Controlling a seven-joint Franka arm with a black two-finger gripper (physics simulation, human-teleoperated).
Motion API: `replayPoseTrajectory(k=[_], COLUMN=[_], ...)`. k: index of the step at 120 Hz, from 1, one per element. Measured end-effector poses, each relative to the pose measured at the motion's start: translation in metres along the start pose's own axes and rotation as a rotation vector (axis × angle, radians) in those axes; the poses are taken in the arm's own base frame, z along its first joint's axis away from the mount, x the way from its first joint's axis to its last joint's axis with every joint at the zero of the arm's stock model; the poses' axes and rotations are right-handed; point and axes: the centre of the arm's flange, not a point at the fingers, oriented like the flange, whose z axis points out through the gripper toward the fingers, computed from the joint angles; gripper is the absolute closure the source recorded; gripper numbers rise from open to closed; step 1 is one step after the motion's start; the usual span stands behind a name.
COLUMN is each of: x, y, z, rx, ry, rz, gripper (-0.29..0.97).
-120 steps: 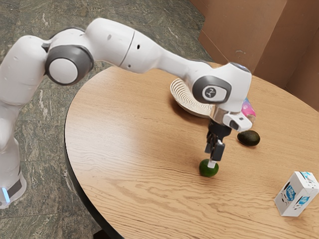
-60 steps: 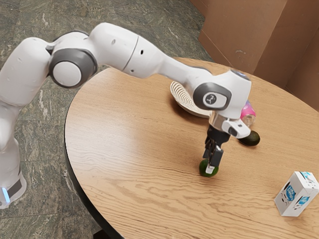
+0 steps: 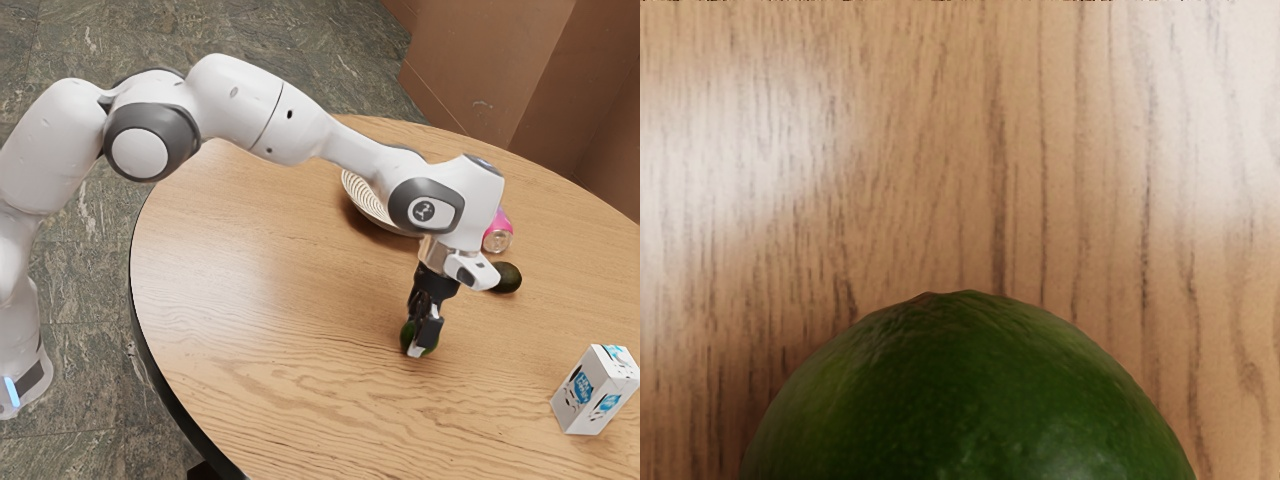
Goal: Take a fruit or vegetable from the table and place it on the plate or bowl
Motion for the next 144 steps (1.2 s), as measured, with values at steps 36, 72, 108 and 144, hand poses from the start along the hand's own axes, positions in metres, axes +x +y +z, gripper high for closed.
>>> replayPoseTrajectory(k=[36, 72, 108, 144], x=[-0.036, -0.083, -0.069, -0.054], y=[-0.087, -0.254, -0.314, -0.334], z=[-0.135, -0.182, -0.168, -0.150], rx=[0.168, 0.302, 0.335, 0.358], ry=[0.173, 0.201, 0.221, 0.253], rz=[-0.103, -0.292, -0.275, -0.220], gripper=[0.31, 0.31, 0.31, 0.32])
